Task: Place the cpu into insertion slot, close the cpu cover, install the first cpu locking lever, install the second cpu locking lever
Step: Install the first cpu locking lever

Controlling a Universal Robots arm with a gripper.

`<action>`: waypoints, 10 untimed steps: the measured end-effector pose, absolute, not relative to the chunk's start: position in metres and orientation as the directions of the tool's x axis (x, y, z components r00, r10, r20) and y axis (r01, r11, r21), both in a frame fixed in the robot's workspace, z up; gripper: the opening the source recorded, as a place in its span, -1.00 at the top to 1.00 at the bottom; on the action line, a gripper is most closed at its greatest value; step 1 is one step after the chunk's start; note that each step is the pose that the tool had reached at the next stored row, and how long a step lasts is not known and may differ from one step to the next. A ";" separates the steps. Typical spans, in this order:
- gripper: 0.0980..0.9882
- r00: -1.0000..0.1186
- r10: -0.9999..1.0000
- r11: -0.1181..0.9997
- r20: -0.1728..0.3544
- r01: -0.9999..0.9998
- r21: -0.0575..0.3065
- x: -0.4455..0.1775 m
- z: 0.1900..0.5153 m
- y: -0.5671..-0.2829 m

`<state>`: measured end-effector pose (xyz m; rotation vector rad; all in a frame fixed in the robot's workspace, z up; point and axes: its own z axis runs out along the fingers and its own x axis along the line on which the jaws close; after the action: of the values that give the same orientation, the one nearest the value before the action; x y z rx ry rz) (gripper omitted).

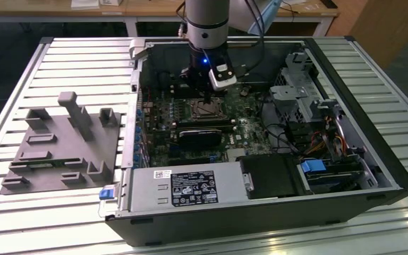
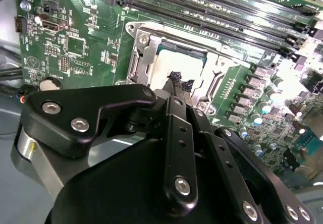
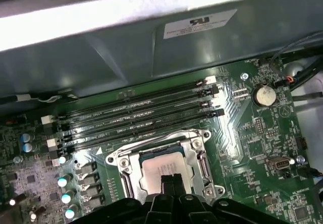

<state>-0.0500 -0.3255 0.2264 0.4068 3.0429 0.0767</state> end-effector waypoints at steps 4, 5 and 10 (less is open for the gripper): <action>0.99 -0.962 0.264 0.964 -0.063 0.260 0.059 -0.050 0.235 -0.325; 0.99 -0.962 0.264 0.964 -0.063 0.260 0.059 -0.050 0.237 -0.325; 0.99 -0.962 0.264 0.964 -0.063 0.260 0.059 -0.050 0.244 -0.325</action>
<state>-0.0500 -0.3255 0.2441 0.4068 3.0428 0.0768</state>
